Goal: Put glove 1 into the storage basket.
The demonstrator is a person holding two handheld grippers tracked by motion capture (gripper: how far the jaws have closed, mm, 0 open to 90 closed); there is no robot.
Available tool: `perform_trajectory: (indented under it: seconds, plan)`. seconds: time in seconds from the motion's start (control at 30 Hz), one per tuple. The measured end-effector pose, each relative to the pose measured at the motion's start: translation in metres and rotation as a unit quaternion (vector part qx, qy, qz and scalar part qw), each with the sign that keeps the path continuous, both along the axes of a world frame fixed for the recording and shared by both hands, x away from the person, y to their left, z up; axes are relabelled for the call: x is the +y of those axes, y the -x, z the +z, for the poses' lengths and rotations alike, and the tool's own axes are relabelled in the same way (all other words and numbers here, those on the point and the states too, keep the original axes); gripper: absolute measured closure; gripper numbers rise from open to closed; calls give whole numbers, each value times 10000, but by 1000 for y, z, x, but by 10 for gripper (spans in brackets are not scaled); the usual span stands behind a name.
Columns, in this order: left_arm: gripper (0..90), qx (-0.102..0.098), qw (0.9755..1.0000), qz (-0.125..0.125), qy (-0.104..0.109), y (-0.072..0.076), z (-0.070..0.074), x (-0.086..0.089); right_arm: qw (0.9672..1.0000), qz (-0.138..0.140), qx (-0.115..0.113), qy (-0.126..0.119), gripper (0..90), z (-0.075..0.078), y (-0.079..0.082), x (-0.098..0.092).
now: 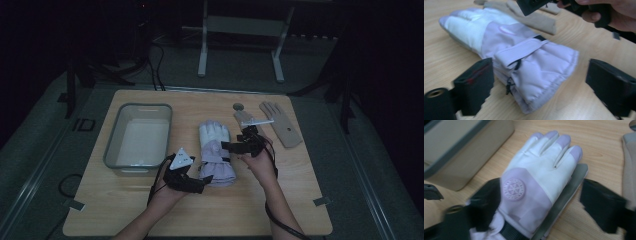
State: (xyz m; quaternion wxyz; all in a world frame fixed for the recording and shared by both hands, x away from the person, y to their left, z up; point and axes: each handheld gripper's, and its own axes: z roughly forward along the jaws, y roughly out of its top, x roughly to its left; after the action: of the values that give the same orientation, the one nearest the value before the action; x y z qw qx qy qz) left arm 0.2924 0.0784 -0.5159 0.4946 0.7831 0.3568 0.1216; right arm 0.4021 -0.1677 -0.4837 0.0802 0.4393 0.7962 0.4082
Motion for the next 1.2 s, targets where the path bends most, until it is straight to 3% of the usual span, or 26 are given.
perform_trajectory:
  seconds: [0.07,0.17,0.23,0.27,0.37,0.4,0.47,0.57,0.7,0.77,0.83,0.93,1.03,1.07,1.2]
  plan:
    - [155,174,9998,51,16,-7,-4,-1,10000,-18,79,14,262,-6,-4,2]
    - [192,381,9988,188,-229,-13,-10,-5,9995,-68,284,-75,326,-16,-9,3]
    - [202,700,9973,189,-151,-16,-17,-6,9989,-126,443,-126,327,-22,-10,3]
    - [202,765,9967,233,-167,-16,-20,-7,9985,-132,517,-131,325,-26,-11,3]
    - [202,806,9961,260,-260,-18,-25,-8,9979,-193,616,47,318,-33,-11,4]
    - [202,995,9944,226,-260,-21,-30,-9,9974,-207,689,97,318,-37,-11,4]
    - [201,1136,9928,175,-345,-24,-34,-11,9965,-187,748,334,317,-45,-11,6]
    - [201,1207,9919,140,-380,-26,-39,-12,9954,-157,838,446,330,-52,-12,8]
    - [202,1355,9902,123,-330,-30,-46,-11,9933,-206,1117,230,334,-60,-15,5]
    - [204,1403,9896,89,-306,-31,-48,-11,9912,-199,1312,26,402,-62,-17,1]
    - [229,1458,9889,27,-292,-32,-49,-11,9912,-87,1319,-37,474,-63,-16,1]
    - [309,1588,9870,-117,-232,-33,-50,-11,9917,7,1288,10,575,-61,-14,5]
    - [358,1647,9859,-192,-216,-33,-50,-11,9913,-33,1313,59,619,-59,-13,8]
    - [415,1678,9853,-229,-227,-33,-50,-11,9912,-76,1317,79,654,-58,-12,9]
    - [571,1478,9878,-236,-419,-28,-45,-14,9919,-128,1265,2,728,-55,-10,10]
